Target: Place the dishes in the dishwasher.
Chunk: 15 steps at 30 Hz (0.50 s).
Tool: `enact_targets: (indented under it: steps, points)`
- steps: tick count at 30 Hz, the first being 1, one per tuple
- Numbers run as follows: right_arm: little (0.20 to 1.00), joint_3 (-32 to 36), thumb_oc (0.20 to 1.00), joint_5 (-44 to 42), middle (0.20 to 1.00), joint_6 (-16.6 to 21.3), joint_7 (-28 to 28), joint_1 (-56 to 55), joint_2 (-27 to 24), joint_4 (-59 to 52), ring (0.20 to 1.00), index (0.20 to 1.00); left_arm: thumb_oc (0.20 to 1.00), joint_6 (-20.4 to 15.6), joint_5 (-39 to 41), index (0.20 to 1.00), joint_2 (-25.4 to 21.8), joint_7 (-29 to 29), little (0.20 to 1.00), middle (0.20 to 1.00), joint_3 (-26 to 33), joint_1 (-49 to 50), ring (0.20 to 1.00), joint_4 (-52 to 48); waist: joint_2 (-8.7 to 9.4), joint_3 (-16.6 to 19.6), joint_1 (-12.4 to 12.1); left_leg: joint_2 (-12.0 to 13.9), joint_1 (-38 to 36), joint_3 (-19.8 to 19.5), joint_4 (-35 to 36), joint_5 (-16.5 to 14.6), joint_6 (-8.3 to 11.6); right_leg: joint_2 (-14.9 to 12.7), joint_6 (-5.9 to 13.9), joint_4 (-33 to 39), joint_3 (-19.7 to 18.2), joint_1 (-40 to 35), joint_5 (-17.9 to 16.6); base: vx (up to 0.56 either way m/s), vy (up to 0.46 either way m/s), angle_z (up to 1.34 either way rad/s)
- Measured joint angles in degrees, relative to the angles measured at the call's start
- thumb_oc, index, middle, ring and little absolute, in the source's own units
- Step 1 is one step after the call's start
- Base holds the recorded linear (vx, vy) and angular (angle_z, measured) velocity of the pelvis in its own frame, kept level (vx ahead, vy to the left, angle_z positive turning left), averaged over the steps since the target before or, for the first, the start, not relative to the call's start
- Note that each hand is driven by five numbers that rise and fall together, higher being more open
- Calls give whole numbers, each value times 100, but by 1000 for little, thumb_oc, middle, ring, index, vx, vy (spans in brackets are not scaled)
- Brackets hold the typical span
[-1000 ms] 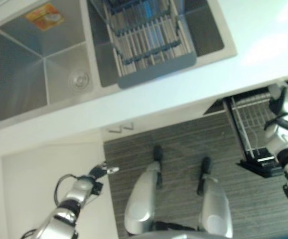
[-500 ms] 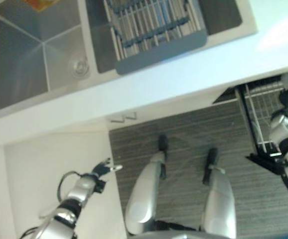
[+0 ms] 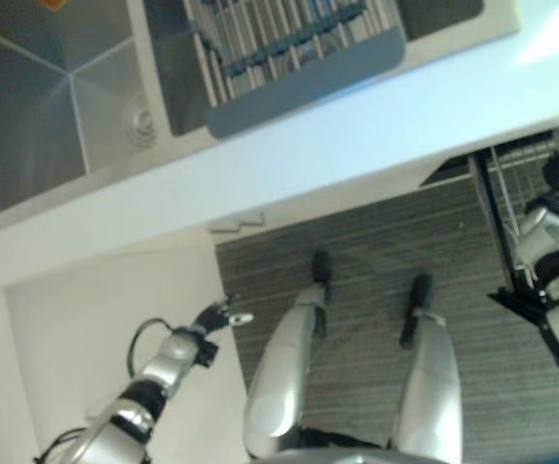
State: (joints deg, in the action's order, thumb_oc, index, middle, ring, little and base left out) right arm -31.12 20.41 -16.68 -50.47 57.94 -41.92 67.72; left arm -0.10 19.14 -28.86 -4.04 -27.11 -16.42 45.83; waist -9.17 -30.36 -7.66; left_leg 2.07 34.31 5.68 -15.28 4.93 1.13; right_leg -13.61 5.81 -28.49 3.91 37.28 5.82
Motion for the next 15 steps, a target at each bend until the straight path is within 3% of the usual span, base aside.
enact_targets:
  steps: [6, 10, 12, 15]
  points:
    - [1000, 437, 1000, -1081, 1000, 562, 334, -204, 540, 102, 1000, 1000, 1000, 52, 0, 1000, -2, 60, 1000, 1000, -2, 8, 1000, -93, -2, 1, 7, 2, 47, -2, -79, -13, -30, 1, 2, 29, -7, 9, -34, -40, 36, -1]
    - [1000, 1010, 1000, -2309, 1000, 1467, 291, -276, 663, 71, 1000, 1000, 1000, 127, -1, 1000, 17, 138, 1000, 1000, 12, 9, 1000, -80, -5, 3, 18, 5, 67, 8, -91, -12, -39, 7, -12, 80, -5, 9, -80, -32, 52, -2]
    - [1000, 1821, 1000, -3092, 1000, 2147, 85, -496, 1081, -222, 1000, 1000, 1000, 184, -3, 1000, 207, 177, 1000, 1000, 37, 18, 1000, 38, -5, 3, 110, 26, -57, 32, -62, -19, -46, 39, 11, 231, -7, -153, -144, -19, 57, -11]
    - [1000, 1785, 1000, -3465, 1000, 2533, -196, -852, 1333, -1218, 1000, 1000, 1000, 240, -6, 1000, 422, 218, 1000, 1000, 70, 62, 1000, 39, -5, 4, 258, 74, -286, 132, 59, -27, -61, 115, 29, 600, -51, -442, -329, 2, 70, -20]
